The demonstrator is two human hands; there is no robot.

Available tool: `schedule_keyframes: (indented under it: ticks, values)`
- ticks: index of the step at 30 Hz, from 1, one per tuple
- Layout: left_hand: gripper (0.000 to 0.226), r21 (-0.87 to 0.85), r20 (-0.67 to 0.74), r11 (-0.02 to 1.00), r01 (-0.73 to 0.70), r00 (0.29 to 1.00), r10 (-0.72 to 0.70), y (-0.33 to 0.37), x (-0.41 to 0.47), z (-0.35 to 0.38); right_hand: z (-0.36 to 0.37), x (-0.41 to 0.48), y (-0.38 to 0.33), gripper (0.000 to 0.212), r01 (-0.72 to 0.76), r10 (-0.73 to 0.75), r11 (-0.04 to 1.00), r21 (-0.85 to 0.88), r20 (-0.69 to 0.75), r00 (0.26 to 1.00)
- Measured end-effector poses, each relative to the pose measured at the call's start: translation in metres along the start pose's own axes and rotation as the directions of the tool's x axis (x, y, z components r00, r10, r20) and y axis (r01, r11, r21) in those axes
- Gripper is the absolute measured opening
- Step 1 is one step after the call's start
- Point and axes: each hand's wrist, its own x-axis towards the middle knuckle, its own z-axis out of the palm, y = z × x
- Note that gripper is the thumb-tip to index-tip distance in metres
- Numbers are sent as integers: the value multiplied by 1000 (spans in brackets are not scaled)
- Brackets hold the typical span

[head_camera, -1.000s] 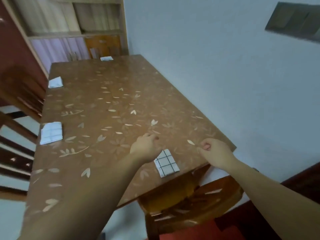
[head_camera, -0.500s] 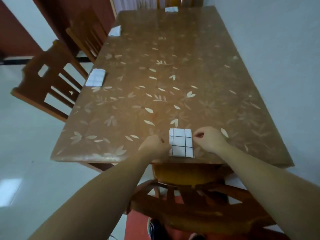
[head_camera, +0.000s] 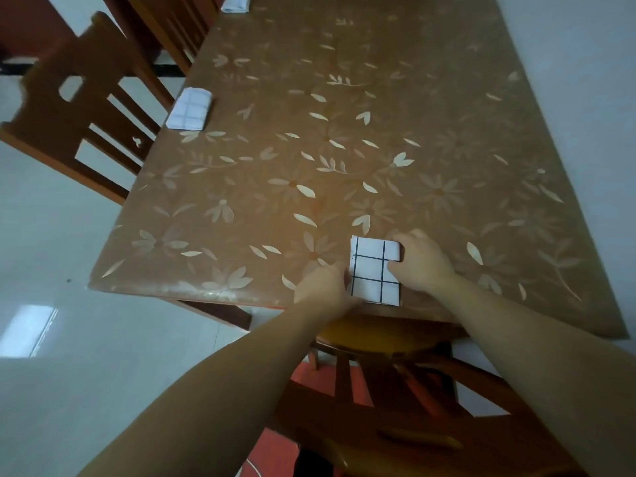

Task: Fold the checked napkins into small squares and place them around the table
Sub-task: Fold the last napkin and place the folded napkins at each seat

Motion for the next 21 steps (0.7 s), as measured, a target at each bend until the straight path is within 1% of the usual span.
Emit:
schedule_keyframes:
  ticks: [3, 6, 11, 13, 15, 17, 19, 21]
  values:
    - [39, 11, -27, 1000, -19, 999, 19, 1, 1, 0, -2, 2, 4, 26, -15, 16, 999, 34, -40, 999]
    - [38, -3, -34, 1000, -14, 999, 14, 3, 1, 0, -1, 3, 8, 21, 0, 6, 996, 84, -67, 998]
    - [38, -11, -41, 1000, -22, 999, 21, 7, -4, 8, 1, 5, 7, 27, 19, -10, 995, 98, -92, 996]
    - [36, -16, -57, 999, -28, 998, 27, 9, -5, 11, 0, 1, 5, 29, 6, 6, 994, 109, -107, 994]
    - [35, -14, -70, 1000, -25, 997, 24, 10, -5, 11, -1, -7, 3, 30, -39, 54, 990, 138, -107, 993]
    - [34, -17, -81, 1000, -21, 997, 20, 11, -3, 12, -2, -21, 2, 31, -114, 130, 981, 158, -94, 987]
    - [32, -32, -87, 999, -24, 996, 21, 14, -1, 12, -2, -37, 4, 25, -174, 185, 975, 136, -71, 980]
    - [30, -33, -87, 999, -33, 996, 30, 18, 1, 13, -1, -51, 5, 22, -201, 211, 969, 145, -51, 976]
